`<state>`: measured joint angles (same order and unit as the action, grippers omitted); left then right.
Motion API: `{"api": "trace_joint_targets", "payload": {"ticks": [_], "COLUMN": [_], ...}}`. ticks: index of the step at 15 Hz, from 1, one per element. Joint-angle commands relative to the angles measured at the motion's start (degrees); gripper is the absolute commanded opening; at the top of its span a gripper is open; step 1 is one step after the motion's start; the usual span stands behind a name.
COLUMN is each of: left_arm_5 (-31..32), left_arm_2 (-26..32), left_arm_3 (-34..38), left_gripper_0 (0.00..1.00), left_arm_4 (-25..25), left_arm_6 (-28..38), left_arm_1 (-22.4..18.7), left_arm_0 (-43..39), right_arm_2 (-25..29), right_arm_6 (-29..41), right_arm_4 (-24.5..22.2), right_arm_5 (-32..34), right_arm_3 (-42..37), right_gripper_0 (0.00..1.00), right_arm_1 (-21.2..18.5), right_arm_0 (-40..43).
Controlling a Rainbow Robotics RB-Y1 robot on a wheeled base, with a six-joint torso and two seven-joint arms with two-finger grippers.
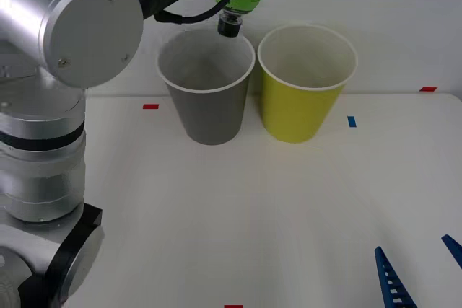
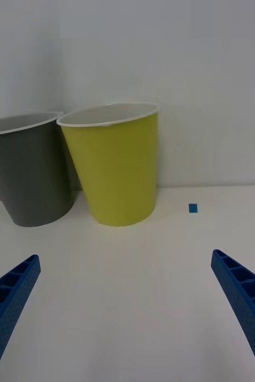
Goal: Put cans in the gray bin and PET bottles in the light green bin.
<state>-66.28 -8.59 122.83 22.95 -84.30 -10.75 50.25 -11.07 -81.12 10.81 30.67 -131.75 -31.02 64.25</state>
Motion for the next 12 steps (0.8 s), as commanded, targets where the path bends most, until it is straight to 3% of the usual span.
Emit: {"api": "trace_joint_targets", "payload": {"ticks": [1, 7, 10, 12], "left_arm_5": [12.6, 27.5, 39.6, 44.5], "left_arm_2": [-3.2, -8.9, -11.9, -12.6], "left_arm_3": [-10.8, -22.8, -29.8, -33.7], "left_gripper_0": [0.0, 0.0, 0.0, 0.0], "left_arm_4": [4.0, 4.4, 4.3, 4.3], "left_arm_6": [0.1, 0.6, 0.8, 0.6], "left_arm_1": [-0.1, 1.6, 1.9, 2.1], "left_arm_0": [2.1, 5.5, 5.5, 5.5], "right_arm_2": [0.0, 0.0, 0.0, 0.0], "right_arm_6": [0.0, 0.0, 0.0, 0.0], "right_arm_4": [0.0, 0.0, 0.0, 0.0], "right_arm_5": [0.0, 0.0, 0.0, 0.0], "right_arm_3": [0.0, 0.0, 0.0, 0.0], "right_gripper_0": [1.0, 1.0, 1.0, 1.0], "right_arm_1": [0.0, 0.0, 0.0, 0.0], "right_arm_0": [0.0, 0.0, 0.0, 0.0]}}
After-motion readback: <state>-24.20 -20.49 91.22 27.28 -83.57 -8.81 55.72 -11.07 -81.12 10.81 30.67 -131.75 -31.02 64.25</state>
